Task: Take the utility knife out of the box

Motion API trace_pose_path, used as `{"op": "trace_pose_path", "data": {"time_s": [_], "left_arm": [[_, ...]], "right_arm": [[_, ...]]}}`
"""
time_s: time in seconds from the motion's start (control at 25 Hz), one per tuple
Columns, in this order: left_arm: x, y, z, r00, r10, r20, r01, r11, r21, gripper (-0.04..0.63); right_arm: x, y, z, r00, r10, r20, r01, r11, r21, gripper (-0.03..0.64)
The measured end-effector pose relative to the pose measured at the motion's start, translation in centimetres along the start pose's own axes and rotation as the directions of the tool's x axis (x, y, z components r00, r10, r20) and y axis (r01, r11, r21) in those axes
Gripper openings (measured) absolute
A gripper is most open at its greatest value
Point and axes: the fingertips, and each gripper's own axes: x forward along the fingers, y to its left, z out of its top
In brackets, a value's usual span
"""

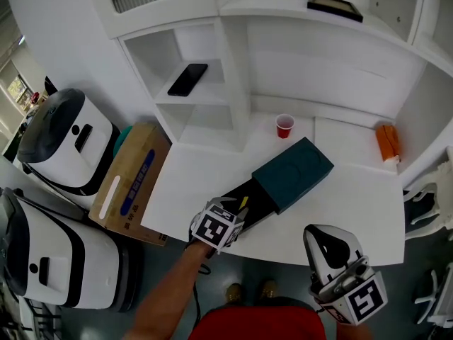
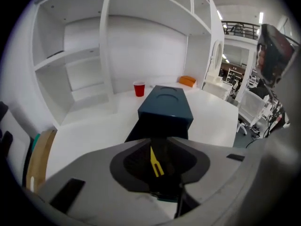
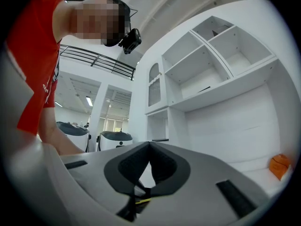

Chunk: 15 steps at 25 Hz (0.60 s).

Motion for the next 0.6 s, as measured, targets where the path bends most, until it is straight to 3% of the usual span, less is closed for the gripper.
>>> {"op": "trace_pose_path", "data": {"time_s": [0.24, 0.48, 0.6], "left_arm": [[2.8, 0.0, -2.3, 0.975, -0.026, -0.222, 0.032, 0.999, 0.021, 0.179], [4.3, 0.2, -4.1, 0.939, -0.01, -0.345, 0.033, 0.998, 0.061, 0.181], [4.7, 0.0, -4.9, 0.916, 0.008, -0.401, 0.043, 0.992, 0.117, 0.189]], "right_arm": [[-0.4, -1.6, -0.4, 1.0, -0.022, 0.013, 0.021, 0.999, 0.033, 0.0], [-0.7, -2.5, -0.7, 0.999, -0.039, 0.013, 0.038, 0.998, 0.044, 0.0], [-0.7, -2.8, -0.8, 0.999, -0.049, 0.012, 0.048, 0.998, 0.045, 0.0]]}}
